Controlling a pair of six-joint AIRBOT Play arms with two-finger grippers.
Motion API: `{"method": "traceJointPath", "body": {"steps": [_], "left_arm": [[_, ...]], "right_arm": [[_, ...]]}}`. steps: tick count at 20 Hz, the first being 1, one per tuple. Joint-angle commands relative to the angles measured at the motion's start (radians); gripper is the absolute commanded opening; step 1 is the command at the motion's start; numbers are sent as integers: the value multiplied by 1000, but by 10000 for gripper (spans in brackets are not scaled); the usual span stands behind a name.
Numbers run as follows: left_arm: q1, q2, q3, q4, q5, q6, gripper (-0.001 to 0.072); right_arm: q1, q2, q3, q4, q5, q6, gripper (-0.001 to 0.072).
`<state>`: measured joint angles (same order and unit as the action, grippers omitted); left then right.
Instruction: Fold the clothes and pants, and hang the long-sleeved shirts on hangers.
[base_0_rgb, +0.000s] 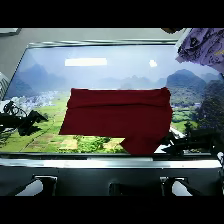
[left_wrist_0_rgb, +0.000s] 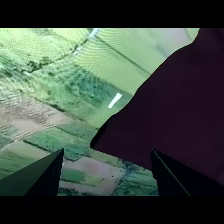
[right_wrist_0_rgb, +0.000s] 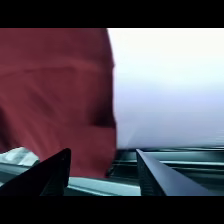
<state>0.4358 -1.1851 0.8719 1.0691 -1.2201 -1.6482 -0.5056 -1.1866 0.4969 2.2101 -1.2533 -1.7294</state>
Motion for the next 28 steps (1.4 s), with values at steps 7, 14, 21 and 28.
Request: {"method": "traceJointPath", "body": {"steps": [7, 14, 21, 28], "left_arm": [[1, 1, -6, -16, 11, -1, 627], [-2, -91, -67, -138, 41, 128, 617], [-110, -213, -83, -142, 71, 160, 616], [-174, -248, -83, -145, 92, 149, 479]], "right_arm": [[0, -1, -114, 128, 95, -61, 49], [0, 0, -23, 110, 37, -61, 28], [0, 0, -2, 110, 23, -43, 28], [0, 5, 0, 109, 17, -43, 28]]}}
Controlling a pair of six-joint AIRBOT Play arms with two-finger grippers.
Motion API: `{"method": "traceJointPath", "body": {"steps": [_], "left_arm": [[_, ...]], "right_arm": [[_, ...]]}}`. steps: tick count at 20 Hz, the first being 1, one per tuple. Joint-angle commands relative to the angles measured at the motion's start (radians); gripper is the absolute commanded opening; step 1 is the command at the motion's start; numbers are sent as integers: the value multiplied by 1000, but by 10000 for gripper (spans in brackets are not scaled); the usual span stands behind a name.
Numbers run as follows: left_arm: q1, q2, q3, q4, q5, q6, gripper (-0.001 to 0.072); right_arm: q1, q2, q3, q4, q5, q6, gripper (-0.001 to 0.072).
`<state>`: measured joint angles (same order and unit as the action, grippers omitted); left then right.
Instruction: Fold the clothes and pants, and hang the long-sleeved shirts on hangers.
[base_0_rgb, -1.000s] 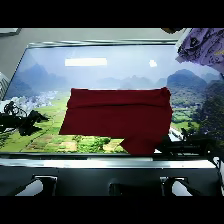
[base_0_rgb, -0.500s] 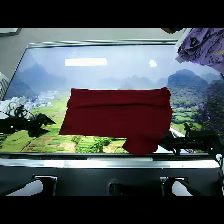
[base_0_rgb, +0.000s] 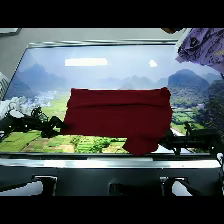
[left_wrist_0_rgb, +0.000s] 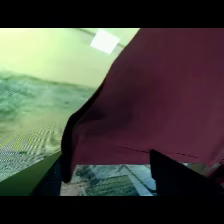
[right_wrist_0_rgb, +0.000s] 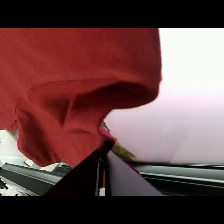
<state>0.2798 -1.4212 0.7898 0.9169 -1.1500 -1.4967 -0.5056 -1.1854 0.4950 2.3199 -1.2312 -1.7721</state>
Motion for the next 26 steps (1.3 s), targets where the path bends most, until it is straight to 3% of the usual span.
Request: {"method": "traceJointPath", "body": {"steps": [1, 2, 3, 7, 12, 15, 20, 26], "left_arm": [[-17, -11, 0, 7, 18, -2, 216], [-15, -10, 5, 6, 11, 11, 50], [-12, -7, 12, 6, -2, 23, 19], [14, 55, 29, 13, -89, -5, 16], [11, 262, 27, 207, -257, -80, 16], [-19, 360, 18, 247, -263, -108, 16], [-113, 364, 21, 243, -51, -138, 16], [-144, 267, 98, 232, 235, -179, 15]], "right_arm": [[0, 14, 2, -2, -6, 0, 28], [0, 29, 3, -3, -5, 0, 28], [0, 47, 7, -9, -6, 1, 27], [0, 144, 60, -121, -55, 85, 27], [0, 357, 79, -277, -237, 229, 27], [0, 490, 79, -309, -267, 263, 26], [0, 435, 148, -222, -182, 232, 26], [0, 103, 378, -87, -55, 110, 26]]}}
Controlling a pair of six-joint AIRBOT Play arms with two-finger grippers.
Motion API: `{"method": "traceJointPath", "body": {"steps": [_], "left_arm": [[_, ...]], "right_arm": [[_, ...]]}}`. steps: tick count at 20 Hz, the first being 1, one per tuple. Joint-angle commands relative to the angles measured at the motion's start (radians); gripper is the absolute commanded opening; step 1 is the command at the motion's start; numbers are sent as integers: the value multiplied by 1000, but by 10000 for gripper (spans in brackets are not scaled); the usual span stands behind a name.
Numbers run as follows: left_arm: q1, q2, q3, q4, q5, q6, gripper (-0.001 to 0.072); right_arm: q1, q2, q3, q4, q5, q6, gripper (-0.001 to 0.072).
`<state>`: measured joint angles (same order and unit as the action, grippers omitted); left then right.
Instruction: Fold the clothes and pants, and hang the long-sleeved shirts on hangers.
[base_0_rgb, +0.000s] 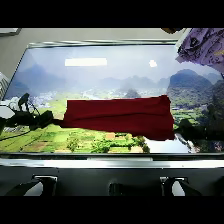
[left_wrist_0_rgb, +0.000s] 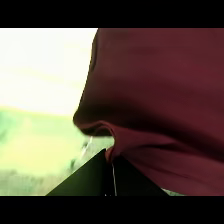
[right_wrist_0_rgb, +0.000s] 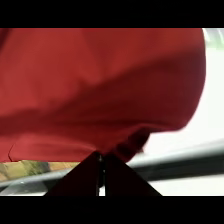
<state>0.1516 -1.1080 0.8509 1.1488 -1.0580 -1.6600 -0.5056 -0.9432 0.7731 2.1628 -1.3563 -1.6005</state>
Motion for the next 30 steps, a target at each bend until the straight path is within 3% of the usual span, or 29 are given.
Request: {"method": "traceJointPath", "body": {"steps": [1, 4, 8, 12, 23, 24, 25, 26, 28, 30], "left_arm": [[-16, -76, 59, 0, 166, -15, 15], [-16, -179, 128, -15, 216, 3, 16], [-16, -328, 228, -39, 243, 11, 15], [-39, -453, 329, -48, 246, 43, 16], [-130, -605, 428, -49, 227, 63, 25], [-130, -602, 429, -50, 225, 57, 149], [-127, -599, 437, -48, 214, 33, 403], [-119, -595, 451, -48, 200, 9, 557], [-96, -573, 494, -40, 142, -8, 584], [-79, -536, 537, 41, 65, -71, 584]], "right_arm": [[5, -198, 143, 91, 99, -80, 26], [112, -370, 290, 54, 144, -113, 26], [220, -560, 502, -54, 241, -29, 26], [231, -690, 651, -79, 232, -15, 26], [231, -829, 686, -73, 267, -19, 29], [229, -829, 689, -72, 263, -16, 62], [228, -829, 700, -72, 243, -1, 204], [227, -829, 729, -77, 204, 20, 286], [227, -829, 839, -111, 71, 24, 452], [186, -829, 921, -142, 3, 26, 485]]}}
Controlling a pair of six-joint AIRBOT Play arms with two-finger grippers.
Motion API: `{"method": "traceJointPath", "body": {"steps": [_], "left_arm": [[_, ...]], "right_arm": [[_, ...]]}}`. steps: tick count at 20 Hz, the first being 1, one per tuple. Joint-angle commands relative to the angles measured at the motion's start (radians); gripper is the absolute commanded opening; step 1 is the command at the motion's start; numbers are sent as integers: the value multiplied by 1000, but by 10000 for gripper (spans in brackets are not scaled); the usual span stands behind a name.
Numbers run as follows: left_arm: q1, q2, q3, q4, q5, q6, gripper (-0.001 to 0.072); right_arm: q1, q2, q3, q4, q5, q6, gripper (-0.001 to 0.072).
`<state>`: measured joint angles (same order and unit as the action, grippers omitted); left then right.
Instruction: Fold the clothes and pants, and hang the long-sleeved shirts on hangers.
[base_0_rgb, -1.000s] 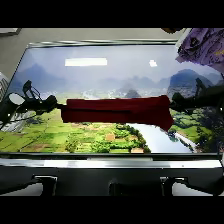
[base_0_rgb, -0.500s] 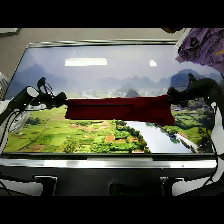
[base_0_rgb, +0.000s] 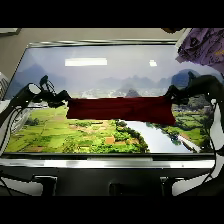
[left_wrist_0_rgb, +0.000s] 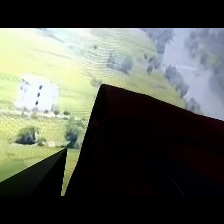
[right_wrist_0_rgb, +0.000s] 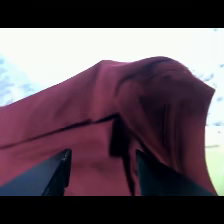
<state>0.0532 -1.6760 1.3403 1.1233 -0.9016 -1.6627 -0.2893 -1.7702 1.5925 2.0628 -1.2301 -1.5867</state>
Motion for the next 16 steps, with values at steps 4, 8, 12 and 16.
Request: {"method": "traceJointPath", "body": {"steps": [4, 8, 12, 16], "left_arm": [[20, 125, 63, 250, -166, -97, 584], [20, 147, 63, 277, -192, -104, 584], [20, 146, 63, 277, -195, -127, 583], [20, 146, 63, 277, -202, -146, 581]], "right_arm": [[-196, -33, 79, 32, -191, -64, 613], [-257, -111, 43, 152, -214, -157, 642], [-254, -210, 43, 263, -228, -197, 655], [-230, -254, 42, 290, -224, -210, 654]]}}
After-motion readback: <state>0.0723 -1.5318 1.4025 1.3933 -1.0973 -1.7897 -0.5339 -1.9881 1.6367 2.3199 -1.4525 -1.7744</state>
